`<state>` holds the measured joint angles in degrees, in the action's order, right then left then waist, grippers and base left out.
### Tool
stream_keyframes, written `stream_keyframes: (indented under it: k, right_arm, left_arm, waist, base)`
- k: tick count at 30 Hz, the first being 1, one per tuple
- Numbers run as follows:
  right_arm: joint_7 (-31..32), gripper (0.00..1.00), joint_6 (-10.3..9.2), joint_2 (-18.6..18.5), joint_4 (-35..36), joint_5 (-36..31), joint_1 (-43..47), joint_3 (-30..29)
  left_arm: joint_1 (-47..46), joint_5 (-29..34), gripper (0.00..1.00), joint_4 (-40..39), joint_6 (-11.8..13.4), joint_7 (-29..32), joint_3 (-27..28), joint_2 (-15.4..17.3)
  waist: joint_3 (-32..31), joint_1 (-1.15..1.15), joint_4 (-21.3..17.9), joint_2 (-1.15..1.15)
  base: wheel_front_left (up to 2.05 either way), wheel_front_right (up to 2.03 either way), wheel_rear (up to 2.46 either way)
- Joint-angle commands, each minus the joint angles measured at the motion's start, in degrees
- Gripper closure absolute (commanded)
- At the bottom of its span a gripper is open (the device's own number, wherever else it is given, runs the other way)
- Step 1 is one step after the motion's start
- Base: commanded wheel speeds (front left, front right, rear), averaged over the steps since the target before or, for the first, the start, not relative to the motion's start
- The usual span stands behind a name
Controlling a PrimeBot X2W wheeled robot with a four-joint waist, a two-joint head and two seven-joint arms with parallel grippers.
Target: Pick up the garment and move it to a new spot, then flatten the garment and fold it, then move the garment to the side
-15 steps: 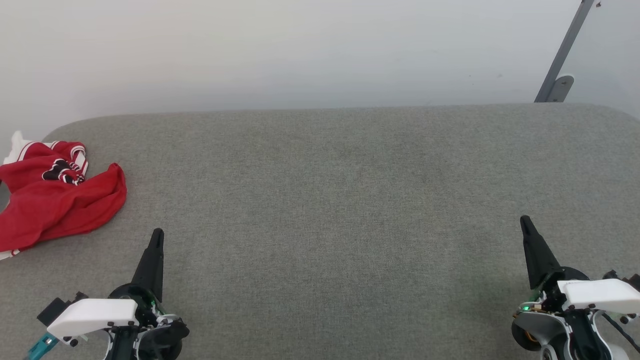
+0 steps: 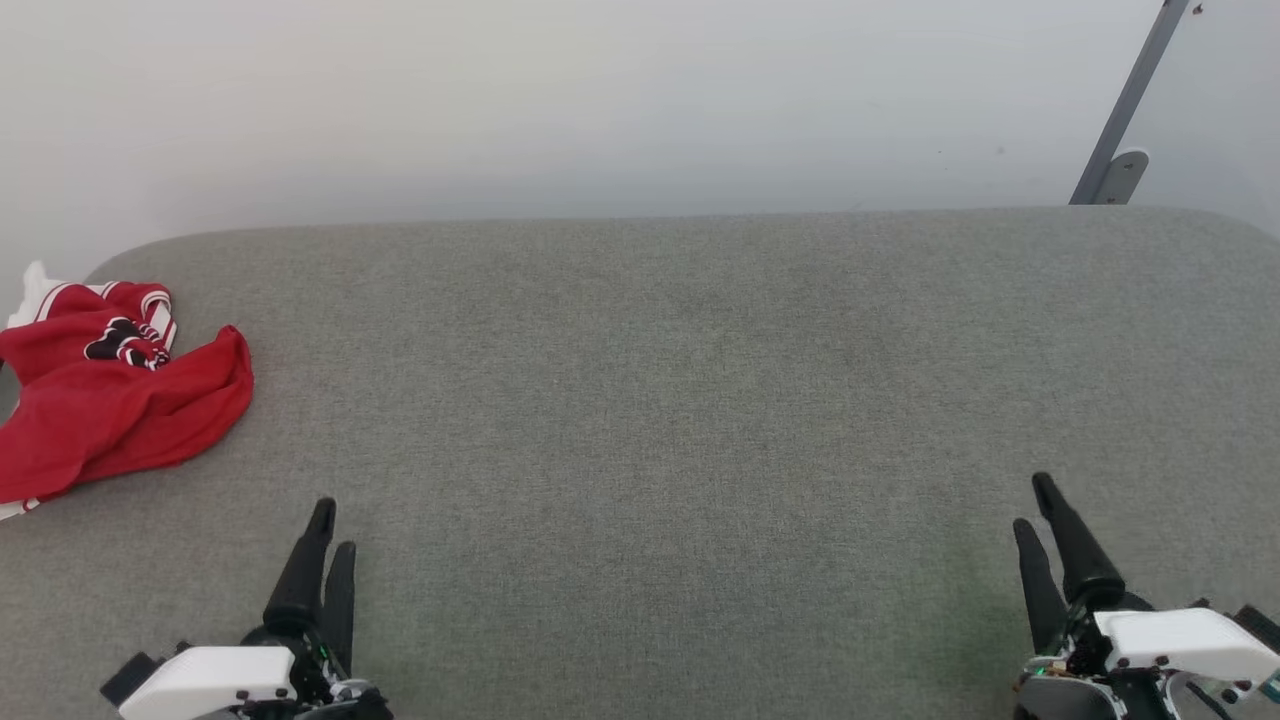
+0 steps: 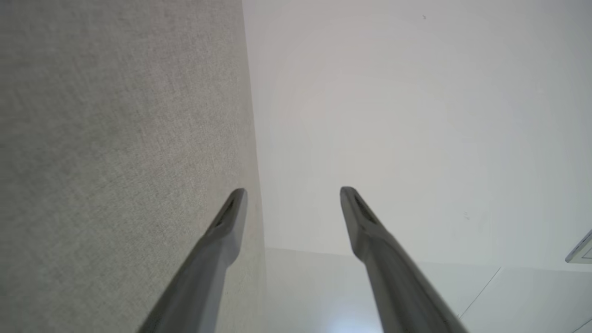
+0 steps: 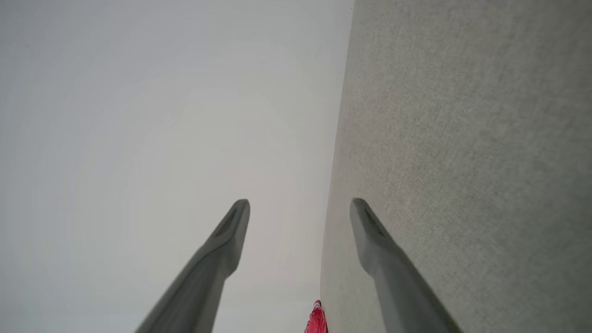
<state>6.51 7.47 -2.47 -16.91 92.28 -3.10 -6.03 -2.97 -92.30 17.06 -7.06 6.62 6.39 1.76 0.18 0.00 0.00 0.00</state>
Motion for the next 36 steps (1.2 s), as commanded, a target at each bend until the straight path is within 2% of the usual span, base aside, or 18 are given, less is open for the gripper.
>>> stream_keyframes:
  k: [1, 14, 26, 36]
  right_arm:
    - [-0.57, 0.00, 0.00, -0.12, 1.16, -0.38, -0.96, 0.36]
    - [-4.29, 0.00, 0.01, -1.47, 1.49, -8.66, -2.27, 3.31]
    - [-5.67, 0.00, 0.01, -2.67, 0.07, -23.86, -4.19, 4.90]
    - [-5.98, 0.00, 0.01, -3.48, 0.24, -34.19, -5.20, 5.90]
  left_arm:
    - [-0.74, 0.20, 0.00, -1.21, 0.08, -0.27, -0.15, 0.22]
    - [0.07, 6.29, 0.00, -4.71, 2.53, -3.46, -1.86, 2.35]
    - [0.12, 18.50, 0.00, -5.76, 6.61, -7.15, -4.37, 6.63]
    - [0.11, 29.06, 0.00, -5.47, 8.71, -9.50, -6.59, 9.88]
  waist:
    - [0.00, 0.00, 0.00, 0.00]
    - [-0.04, 0.00, -0.06, 0.00]
    - [-0.14, 0.00, -0.06, 0.00]
    - [-0.21, 0.00, -0.10, 0.00]
  base:
    - [0.00, 0.00, 0.00]
    - [0.00, 0.00, 0.00]
    - [0.00, 0.00, 0.00]
    - [0.00, 0.00, 0.00]
